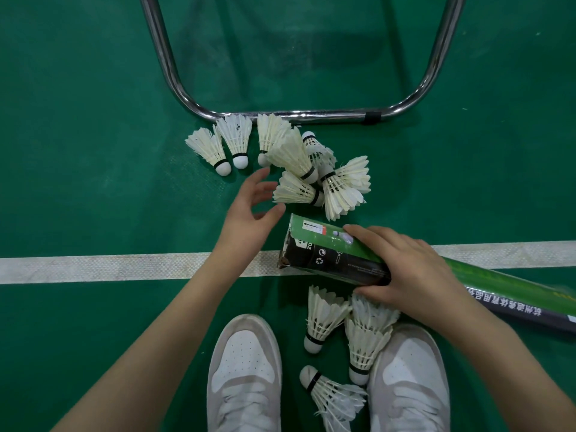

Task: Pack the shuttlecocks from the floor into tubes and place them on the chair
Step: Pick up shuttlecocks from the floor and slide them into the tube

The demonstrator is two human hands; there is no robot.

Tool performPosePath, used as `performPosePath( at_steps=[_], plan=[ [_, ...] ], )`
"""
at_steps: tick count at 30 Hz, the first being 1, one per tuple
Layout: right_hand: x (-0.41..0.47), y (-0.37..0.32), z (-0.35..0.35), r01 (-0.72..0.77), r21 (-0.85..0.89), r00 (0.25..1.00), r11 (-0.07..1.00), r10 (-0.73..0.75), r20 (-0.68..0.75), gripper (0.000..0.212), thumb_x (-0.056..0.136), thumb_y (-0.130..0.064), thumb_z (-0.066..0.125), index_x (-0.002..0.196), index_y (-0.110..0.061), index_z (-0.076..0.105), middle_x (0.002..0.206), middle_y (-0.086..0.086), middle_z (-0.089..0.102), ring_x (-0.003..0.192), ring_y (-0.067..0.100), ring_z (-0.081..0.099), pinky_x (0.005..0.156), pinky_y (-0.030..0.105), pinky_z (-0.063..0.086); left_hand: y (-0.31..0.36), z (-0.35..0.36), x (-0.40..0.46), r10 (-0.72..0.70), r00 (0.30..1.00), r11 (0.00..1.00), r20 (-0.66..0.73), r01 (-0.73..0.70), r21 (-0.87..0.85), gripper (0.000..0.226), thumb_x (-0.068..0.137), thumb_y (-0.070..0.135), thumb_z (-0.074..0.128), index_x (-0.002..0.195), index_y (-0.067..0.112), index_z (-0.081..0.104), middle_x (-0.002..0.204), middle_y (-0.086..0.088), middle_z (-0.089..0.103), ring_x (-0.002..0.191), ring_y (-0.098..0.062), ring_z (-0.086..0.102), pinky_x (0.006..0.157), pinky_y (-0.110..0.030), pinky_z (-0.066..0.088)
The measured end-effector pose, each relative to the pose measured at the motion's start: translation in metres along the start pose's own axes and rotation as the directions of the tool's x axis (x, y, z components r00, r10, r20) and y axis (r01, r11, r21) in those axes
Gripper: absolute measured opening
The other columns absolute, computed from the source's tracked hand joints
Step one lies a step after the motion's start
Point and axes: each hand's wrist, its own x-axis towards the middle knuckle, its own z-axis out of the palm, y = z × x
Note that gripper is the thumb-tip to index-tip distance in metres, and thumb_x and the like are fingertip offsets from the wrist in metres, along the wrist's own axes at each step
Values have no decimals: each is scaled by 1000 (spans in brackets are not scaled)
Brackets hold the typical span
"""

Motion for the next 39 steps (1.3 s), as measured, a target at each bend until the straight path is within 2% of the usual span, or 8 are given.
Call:
performPosePath(
  at_steps=[4,7,10,16,21,26,33,39],
  plan=[
    [0,0,0,3,-7,1000,1000,-2,8,89,74,-52,65,140,-48,6,140,-15,32,124,11,36,97,28,27,0,6,16,10,1000,999,13,-11,52,59,91,3,59,142,22,37,115,13,55,113,-2,49,79,1,40],
    [1,-1,-1,-3,5,1000,1000,3,13,88,74,-50,66,141,-47,8,140,-15,33,124,12,36,97,28,26,0,11,23,-21,1000,997,8,20,75,61,89,3,61,141,23,37,96,19,55,97,-2,54,84,-15,41],
    [1,-1,-3,-7,8,1000,1000,7,18,88,75,-50,66,141,-48,8,141,-15,32,125,11,35,98,28,25,-3,15,26,-39,999,993,-27,42,106,61,88,4,64,139,25,39,87,9,58,86,-4,56,85,-22,43],
    [1,-2,-2,-7,-7,1000,1000,7,27,88,75,-53,64,140,-49,4,142,-16,30,125,10,34,98,28,25,-11,14,20,-41,989,995,-141,53,83,54,85,6,68,132,23,47,81,0,63,77,-7,60,76,-16,45],
    [-1,-2,0,-4,-5,999,1000,4,33,88,75,-52,65,140,-49,4,141,-15,31,125,11,35,99,28,25,-14,2,-3,-91,961,996,-261,91,-10,48,88,9,64,130,23,46,81,2,63,78,-6,59,74,-13,44],
    [0,-3,0,-6,-21,999,1000,6,40,89,76,-53,63,139,-50,1,143,-16,28,126,10,33,100,27,24,-13,-18,-28,-162,934,980,-318,113,-166,40,91,9,61,126,24,48,80,3,61,71,8,59,69,-3,44],
    [-1,-4,2,1,-15,999,1000,0,37,88,76,-52,64,140,-49,3,141,-17,30,125,9,33,99,26,23,-4,-34,-58,-163,937,973,-308,100,-209,39,92,9,59,123,30,50,81,4,59,74,3,59,77,-14,43],
    [-3,-5,4,4,-20,999,1000,-3,38,87,76,-53,64,140,-48,4,141,-17,30,125,8,32,99,25,22,4,-26,-79,-145,968,967,-203,95,-235,41,91,4,58,123,30,51,77,5,57,70,6,57,70,-5,45]
  ],
)
